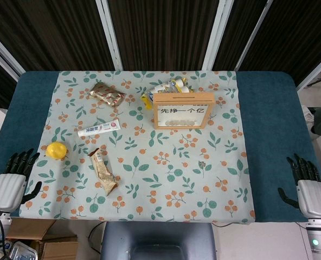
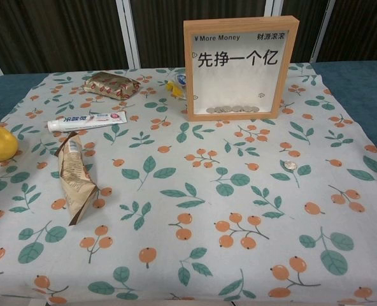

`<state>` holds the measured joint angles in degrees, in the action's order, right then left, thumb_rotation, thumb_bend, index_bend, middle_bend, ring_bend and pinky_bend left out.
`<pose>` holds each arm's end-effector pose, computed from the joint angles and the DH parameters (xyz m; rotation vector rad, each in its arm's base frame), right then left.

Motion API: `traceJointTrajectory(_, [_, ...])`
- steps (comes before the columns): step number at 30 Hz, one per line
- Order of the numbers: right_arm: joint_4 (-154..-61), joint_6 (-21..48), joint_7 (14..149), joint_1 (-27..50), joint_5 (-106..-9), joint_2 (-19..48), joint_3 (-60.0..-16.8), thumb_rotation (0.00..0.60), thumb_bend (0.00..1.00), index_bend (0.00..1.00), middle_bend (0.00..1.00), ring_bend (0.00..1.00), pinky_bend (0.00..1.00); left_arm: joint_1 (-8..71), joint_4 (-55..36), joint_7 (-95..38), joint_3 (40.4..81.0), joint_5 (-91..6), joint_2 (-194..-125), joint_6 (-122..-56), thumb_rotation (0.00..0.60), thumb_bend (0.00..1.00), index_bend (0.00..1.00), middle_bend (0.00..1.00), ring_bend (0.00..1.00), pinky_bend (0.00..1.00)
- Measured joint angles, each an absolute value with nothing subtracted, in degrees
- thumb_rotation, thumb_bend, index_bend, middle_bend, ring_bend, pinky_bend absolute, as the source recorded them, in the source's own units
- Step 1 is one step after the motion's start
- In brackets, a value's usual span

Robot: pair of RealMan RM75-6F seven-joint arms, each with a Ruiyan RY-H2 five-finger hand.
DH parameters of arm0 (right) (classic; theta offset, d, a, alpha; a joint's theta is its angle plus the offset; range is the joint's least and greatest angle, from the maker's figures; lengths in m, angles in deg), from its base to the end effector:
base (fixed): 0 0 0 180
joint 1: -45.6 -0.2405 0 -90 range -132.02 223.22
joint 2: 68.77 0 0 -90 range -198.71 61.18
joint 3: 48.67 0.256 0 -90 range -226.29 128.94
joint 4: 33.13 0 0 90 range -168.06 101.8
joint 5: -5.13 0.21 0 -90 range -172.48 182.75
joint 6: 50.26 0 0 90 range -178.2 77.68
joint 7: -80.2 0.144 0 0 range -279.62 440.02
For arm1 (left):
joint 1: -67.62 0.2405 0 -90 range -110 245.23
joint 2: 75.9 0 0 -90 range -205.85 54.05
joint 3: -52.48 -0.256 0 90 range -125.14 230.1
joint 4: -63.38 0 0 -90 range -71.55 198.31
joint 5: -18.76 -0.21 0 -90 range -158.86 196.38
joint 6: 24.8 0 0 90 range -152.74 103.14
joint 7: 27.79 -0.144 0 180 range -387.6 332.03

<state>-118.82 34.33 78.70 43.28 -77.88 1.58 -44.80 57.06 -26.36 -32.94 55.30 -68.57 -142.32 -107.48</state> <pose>-0.3378 -0.1707 0.1389 1.3134 -0.9225 0.8269 -0.2963 0.2116 0.1434 -1.5104 -0.7835 -0.8956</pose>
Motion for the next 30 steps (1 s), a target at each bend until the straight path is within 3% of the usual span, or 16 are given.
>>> traceJointTrajectory(17, [-120.32,32.84,75.81,41.32,-79.84,1.8,-44.92,0.6,0.44,0.0,0.0,0.0,0.0,56.79,-25.39,-32.46,55.32,-68.84,-142.99,-107.39,0.6,0.37,0.0,0.0,0.0,0.0])
traceJointTrajectory(30, [-123.88,20.92,62.29,30.54,-78.76,5.68,-41.62,0.6,0.45,0.0,0.0,0.0,0.0,56.28,-23.53,-31.45,55.17,-68.81,-144.27,-106.49,0.6,0.38,0.0,0.0,0.0,0.0])
